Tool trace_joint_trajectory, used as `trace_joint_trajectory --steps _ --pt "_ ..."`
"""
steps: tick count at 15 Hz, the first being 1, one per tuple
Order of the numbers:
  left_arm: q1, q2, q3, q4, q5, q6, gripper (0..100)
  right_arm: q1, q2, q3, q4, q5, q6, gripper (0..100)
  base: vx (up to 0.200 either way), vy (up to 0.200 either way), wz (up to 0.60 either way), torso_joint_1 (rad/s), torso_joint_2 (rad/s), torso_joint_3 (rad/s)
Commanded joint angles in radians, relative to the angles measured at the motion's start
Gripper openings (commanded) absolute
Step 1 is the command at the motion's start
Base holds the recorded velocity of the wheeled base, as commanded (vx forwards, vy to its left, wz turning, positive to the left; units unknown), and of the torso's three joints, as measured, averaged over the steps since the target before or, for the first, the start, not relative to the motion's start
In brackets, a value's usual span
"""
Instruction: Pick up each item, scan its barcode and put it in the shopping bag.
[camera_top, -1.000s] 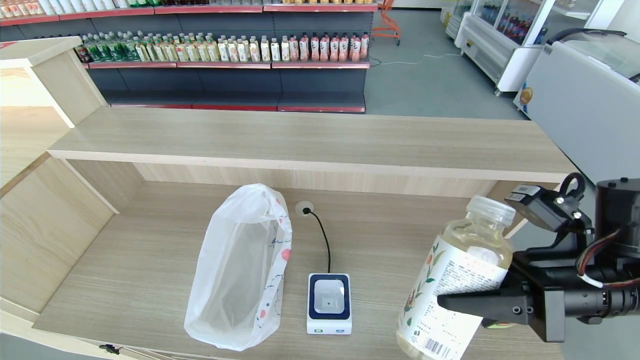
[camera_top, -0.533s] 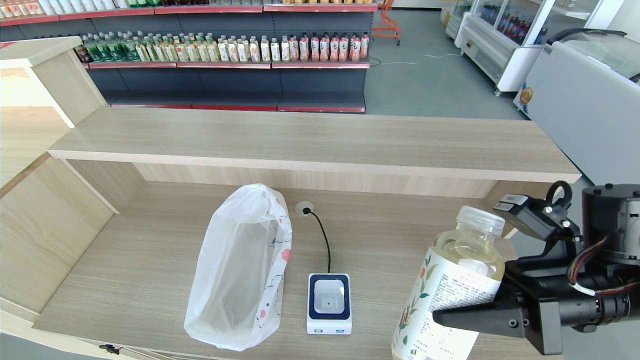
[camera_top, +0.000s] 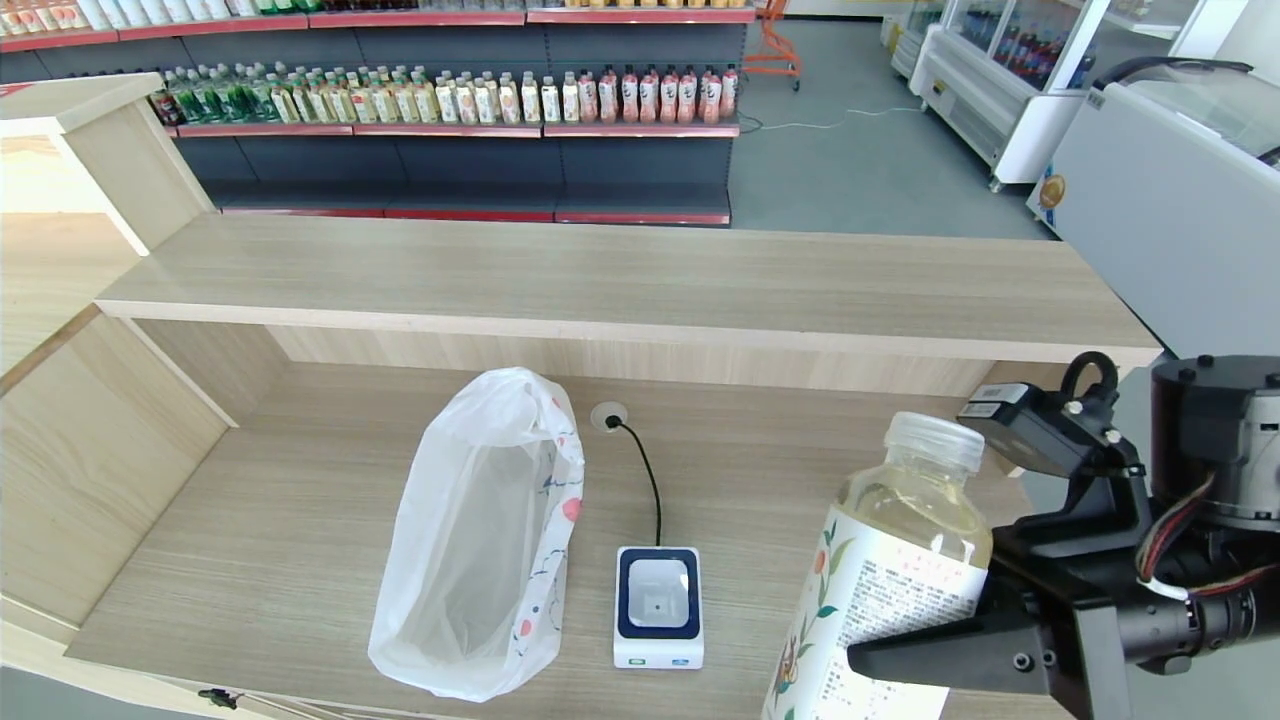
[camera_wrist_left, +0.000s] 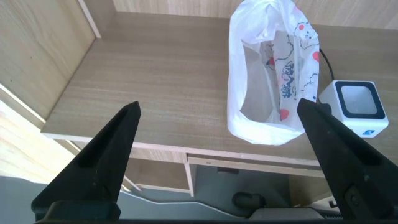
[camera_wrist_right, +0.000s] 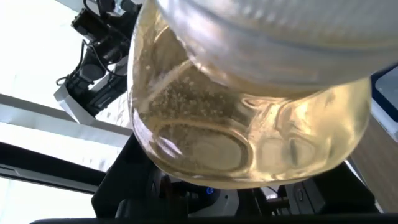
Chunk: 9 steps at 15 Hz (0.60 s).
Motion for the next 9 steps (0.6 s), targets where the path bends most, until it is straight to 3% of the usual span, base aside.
trace_joint_trajectory --steps 1,9 --pt "0.000 0.000 0.000 0.000 -0.001 0.000 100 0.004 0.003 0.000 -0.001 -0.001 0.000 0 0.000 0.000 0.00 0.000 0.00 0.000" --pt "0.000 0.000 0.000 0.000 0.001 0.000 100 0.004 0.005 0.007 -0.001 -0.004 -0.005 0 0.000 0.000 0.00 0.000 0.00 0.000"
